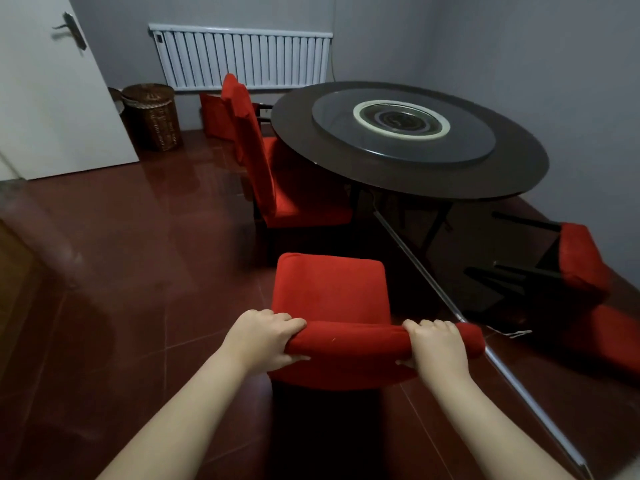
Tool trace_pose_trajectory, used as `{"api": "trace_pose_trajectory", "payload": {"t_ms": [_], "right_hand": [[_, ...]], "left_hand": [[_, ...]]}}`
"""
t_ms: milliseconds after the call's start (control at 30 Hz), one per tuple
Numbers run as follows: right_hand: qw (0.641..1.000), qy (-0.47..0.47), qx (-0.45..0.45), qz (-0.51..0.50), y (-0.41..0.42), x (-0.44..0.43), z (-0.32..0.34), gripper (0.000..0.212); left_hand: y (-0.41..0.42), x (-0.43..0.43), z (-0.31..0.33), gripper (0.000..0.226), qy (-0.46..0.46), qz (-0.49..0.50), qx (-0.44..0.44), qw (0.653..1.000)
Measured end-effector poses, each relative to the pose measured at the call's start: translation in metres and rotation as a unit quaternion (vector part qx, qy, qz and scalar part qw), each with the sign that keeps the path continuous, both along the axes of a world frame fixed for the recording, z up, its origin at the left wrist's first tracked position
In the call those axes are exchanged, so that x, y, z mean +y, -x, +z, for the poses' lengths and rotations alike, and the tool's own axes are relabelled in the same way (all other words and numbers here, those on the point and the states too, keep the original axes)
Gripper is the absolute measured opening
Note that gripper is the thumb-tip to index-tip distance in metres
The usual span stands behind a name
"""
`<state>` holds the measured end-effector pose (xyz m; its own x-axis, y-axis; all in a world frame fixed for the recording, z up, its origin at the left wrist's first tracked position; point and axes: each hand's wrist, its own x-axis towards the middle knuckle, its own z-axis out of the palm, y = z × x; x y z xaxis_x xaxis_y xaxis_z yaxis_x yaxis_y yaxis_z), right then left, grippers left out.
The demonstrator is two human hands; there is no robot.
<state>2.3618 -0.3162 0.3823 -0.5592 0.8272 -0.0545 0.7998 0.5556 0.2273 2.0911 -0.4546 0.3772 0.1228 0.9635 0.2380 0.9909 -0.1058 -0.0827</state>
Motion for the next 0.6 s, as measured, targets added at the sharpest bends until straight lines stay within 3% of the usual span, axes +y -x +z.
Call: {"api": "trace_pose_trajectory", "payload": {"t_ms": [433,600], "right_hand": [[1.0,0.013,-0.01,-0.006,0.018,0.032,0.008,0.049],[0.998,0.04,-0.046,-0.009,0.023,0.037,0.017,0.049]], "left_hand": [[0.016,0.035,0.0,0.049,0.001,0.005,-0.005,1.0],[0.019,0.04,0.009,0.054,0.054,0.002,0.013,0.998]]}}
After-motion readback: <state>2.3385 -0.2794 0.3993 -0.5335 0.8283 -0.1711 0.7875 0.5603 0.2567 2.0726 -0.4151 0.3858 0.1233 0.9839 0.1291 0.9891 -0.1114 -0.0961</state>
